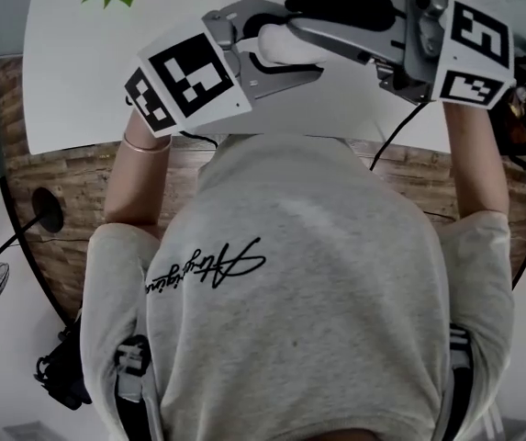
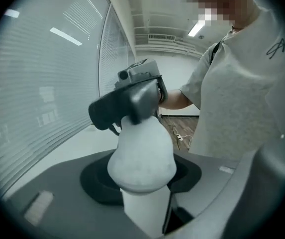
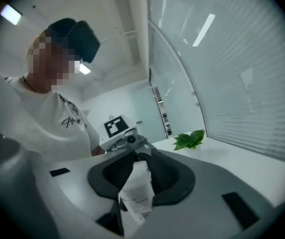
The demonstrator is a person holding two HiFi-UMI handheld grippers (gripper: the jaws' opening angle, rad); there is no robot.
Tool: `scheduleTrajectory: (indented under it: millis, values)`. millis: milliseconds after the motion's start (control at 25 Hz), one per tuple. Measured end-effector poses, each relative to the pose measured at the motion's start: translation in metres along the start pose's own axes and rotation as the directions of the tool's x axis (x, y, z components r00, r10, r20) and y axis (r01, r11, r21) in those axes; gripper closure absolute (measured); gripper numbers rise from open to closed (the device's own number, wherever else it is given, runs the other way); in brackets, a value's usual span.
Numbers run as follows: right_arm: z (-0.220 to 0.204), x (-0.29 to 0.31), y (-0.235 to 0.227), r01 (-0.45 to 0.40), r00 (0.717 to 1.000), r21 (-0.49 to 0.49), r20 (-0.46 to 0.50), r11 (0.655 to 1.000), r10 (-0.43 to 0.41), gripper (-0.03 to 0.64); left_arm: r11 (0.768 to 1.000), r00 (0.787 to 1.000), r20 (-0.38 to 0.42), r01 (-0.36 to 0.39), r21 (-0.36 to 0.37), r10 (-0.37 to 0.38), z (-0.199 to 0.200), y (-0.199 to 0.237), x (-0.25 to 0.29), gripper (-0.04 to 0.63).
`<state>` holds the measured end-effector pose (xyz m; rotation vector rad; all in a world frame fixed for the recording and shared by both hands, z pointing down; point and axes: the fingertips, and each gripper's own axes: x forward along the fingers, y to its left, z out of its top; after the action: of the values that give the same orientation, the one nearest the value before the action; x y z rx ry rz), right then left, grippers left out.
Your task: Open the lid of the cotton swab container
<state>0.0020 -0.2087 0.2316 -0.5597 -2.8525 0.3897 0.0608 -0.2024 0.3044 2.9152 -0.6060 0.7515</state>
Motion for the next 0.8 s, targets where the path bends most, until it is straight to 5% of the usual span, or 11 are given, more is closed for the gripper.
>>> scheduleTrajectory:
  millis: [120,320,560,720,800]
  values:
    - [-0.011,0.017,0.018,-0.069,0.992,-0.145,-0.119,0.987,0.052,0.412,1.000,0.996,-0.086,0.011,0.004,-0.011,-0.017,0.002,-0.013,0.394]
    - [-0.039,0.052,0.022,-0.101,0.933,-0.351,-0.358,0.931,-0.034,0.355,1.000,0.990,-0.137,0.030,-0.007,-0.031,-0.035,0.000,-0.039,0.393]
    - [-0.033,0.088,0.026,-0.096,0.951,-0.289,-0.310,0.953,0.002,0.400,0.999,0.992,-0.125,0.035,-0.002,-0.035,-0.049,-0.007,-0.068,0.393]
    - [-0.029,0.093,0.025,-0.095,0.974,-0.067,-0.214,0.993,0.079,0.410,0.992,0.987,-0.156,-0.022,0.120,0.041,-0.061,-0.008,-0.066,0.396]
    - [-0.032,0.092,0.026,-0.087,0.974,-0.088,-0.218,0.992,0.066,0.410,0.993,0.984,-0.176,-0.016,0.120,0.038,-0.064,-0.009,-0.064,0.396]
